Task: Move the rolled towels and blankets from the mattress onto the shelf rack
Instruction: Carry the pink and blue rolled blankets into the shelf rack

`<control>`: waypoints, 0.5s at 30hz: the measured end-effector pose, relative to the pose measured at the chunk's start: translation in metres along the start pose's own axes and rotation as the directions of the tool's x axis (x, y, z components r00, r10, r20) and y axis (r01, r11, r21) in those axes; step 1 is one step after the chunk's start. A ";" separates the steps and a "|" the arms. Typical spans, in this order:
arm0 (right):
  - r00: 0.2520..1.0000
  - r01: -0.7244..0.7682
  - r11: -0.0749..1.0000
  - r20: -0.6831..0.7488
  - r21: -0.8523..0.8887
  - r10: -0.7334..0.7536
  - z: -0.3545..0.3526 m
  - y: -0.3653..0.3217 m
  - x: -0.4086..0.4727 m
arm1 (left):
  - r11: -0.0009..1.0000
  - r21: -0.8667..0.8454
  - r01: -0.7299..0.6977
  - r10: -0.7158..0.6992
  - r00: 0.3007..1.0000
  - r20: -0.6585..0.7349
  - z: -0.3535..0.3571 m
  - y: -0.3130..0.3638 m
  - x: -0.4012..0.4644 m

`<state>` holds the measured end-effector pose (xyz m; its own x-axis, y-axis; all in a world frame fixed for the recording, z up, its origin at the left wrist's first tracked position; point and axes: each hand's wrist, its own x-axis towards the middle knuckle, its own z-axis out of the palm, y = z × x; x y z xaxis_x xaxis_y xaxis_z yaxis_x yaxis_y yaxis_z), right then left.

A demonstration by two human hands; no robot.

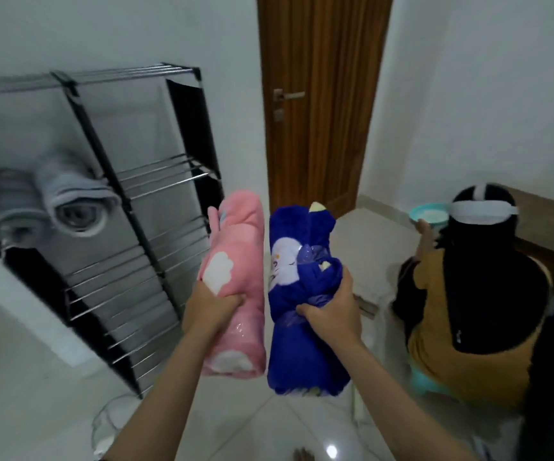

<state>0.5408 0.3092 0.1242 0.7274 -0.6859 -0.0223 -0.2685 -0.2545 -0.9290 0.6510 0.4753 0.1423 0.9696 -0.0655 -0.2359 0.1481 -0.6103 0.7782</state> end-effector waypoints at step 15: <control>0.863 0.340 0.939 0.415 -0.052 -0.290 0.171 -0.135 0.254 | 0.983 -0.175 0.051 -0.109 0.935 -0.339 -0.082 0.060 0.226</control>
<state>0.8693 0.2857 0.1807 0.9672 -0.2350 0.0966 -0.0375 -0.5078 -0.8607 0.8949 0.4885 0.1835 0.9561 0.2726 -0.1078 0.2291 -0.4654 0.8549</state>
